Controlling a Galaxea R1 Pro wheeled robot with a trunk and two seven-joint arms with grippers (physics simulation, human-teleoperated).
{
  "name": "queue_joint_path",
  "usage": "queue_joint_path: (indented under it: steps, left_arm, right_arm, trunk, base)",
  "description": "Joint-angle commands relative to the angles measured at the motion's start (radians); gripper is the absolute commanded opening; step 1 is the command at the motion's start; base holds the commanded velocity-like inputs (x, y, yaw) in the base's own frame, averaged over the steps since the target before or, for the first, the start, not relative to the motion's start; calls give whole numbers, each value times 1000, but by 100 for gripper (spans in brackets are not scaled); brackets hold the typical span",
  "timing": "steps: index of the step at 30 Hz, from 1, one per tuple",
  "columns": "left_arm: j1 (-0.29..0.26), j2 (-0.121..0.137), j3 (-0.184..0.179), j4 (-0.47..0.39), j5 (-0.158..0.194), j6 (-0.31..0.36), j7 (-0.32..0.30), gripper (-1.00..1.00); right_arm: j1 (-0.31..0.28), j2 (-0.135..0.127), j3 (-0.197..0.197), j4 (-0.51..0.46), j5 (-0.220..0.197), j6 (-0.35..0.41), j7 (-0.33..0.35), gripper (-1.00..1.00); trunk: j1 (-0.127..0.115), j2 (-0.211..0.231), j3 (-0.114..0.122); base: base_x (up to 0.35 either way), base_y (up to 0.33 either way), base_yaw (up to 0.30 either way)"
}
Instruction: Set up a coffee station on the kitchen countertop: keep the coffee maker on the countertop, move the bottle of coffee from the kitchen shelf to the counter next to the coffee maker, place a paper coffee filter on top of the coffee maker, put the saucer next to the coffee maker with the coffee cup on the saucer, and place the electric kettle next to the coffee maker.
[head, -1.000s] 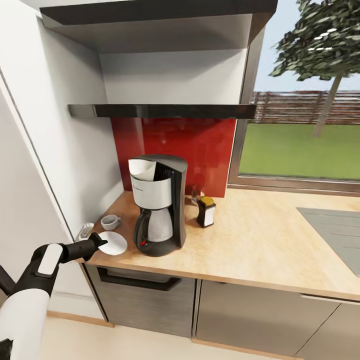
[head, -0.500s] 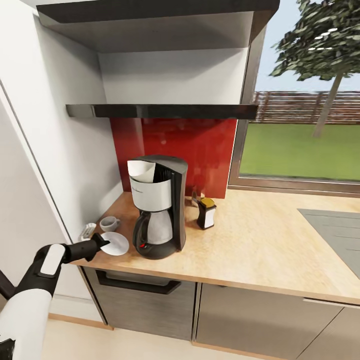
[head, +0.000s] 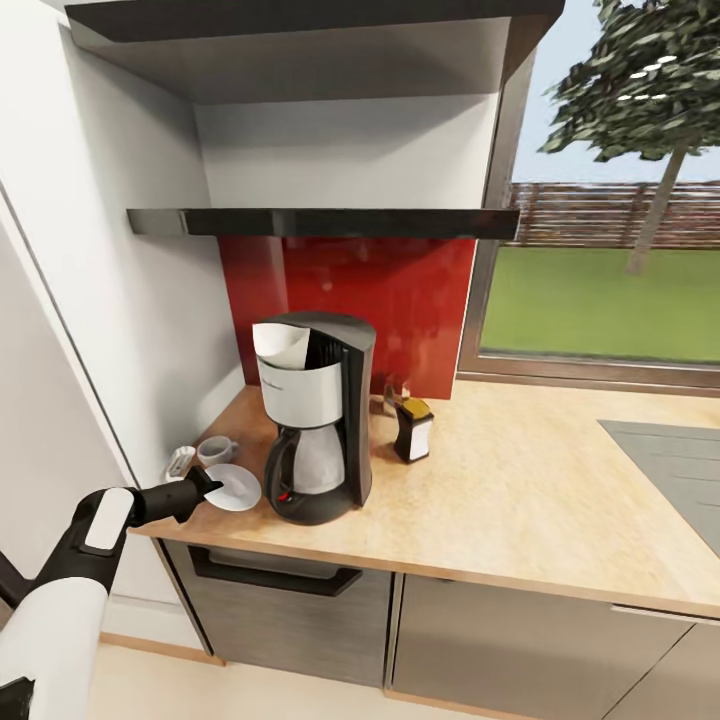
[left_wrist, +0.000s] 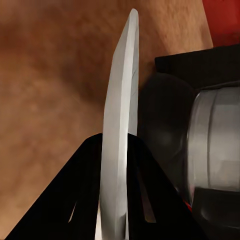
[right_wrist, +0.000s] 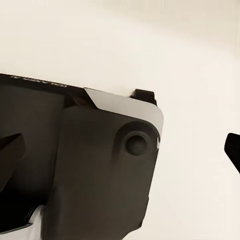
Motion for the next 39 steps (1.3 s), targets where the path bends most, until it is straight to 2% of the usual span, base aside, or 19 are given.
queue_joint_path:
  steps: [1,10,11,30,39]
  left_arm:
    - [-1,0,4,0,-10,5,-9,-100]
    - [-1,0,4,-1,-10,5,-10,-100]
    - [-1,0,4,-2,-10,5,-10,100]
    - [-1,3,4,-6,-10,5,-8,100]
    - [-1,3,4,-6,-10,5,-8,100]
  right_arm:
    - [0,0,8,-1,-11,5,2,100]
    - [0,0,8,-2,-11,3,2,100]
    - [0,0,8,-1,-11,3,2,100]
    - [0,0,8,-1,-10,3,2,100]
    - [0,0,8,-1,-10,3,2,100]
  trunk:
    - [0,-1,-2]
    - [0,-1,-2]
    - [0,-1,-2]
    - [0,-1,-2]
    - [0,-1,-2]
  base:
    - [19,0,0]
    - [3,0,0]
    - [0,0,0]
    - [-2,1,0]
    - [-235,148,0]
